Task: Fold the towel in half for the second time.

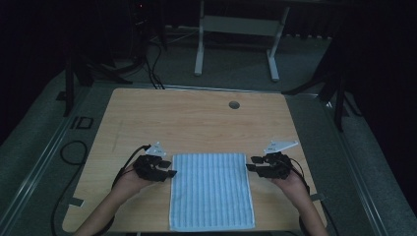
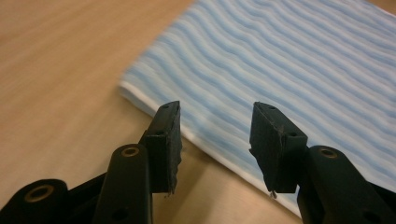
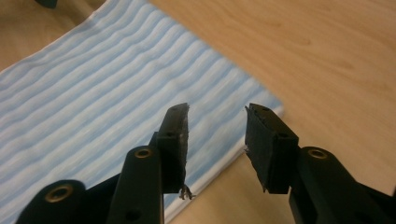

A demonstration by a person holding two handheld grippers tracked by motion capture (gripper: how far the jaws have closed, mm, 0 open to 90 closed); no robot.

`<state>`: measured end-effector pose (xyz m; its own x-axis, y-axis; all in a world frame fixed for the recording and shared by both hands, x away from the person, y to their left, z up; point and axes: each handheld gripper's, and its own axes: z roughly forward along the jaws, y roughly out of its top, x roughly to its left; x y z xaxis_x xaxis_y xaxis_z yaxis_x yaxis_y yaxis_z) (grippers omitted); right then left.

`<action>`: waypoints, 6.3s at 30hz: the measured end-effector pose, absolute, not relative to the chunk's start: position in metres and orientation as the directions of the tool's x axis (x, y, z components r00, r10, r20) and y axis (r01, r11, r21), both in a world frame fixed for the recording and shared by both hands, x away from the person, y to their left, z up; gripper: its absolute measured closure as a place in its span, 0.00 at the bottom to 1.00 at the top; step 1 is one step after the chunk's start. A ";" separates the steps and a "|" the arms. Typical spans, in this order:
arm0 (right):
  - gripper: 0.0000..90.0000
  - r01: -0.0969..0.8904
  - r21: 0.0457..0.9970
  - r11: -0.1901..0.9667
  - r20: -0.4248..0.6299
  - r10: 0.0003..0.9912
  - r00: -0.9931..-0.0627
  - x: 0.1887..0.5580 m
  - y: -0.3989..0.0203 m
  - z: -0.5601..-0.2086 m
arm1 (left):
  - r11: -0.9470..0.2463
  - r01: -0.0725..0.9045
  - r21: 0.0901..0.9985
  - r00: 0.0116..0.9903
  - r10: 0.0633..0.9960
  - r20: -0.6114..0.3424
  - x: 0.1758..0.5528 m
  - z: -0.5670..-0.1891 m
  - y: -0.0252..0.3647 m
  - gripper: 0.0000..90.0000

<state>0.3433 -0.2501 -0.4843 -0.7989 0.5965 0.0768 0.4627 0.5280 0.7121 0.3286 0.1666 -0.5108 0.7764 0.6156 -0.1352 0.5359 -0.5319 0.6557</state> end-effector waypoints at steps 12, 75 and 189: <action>0.55 0.533 0.685 0.496 0.119 0.646 -0.754 0.395 -0.240 -0.506 | -0.496 0.602 0.626 0.726 0.667 -0.170 0.370 -0.523 0.169 0.52; 0.88 0.442 0.739 0.508 0.126 0.541 -0.831 0.236 -0.264 -0.490 | -0.589 0.367 0.720 0.893 0.441 -0.095 0.225 -0.488 0.164 0.81; 0.15 0.460 0.798 0.390 0.065 0.703 -0.709 0.371 -0.279 -0.530 | -0.360 0.584 0.728 0.627 0.770 -0.122 0.322 -0.546 0.241 0.07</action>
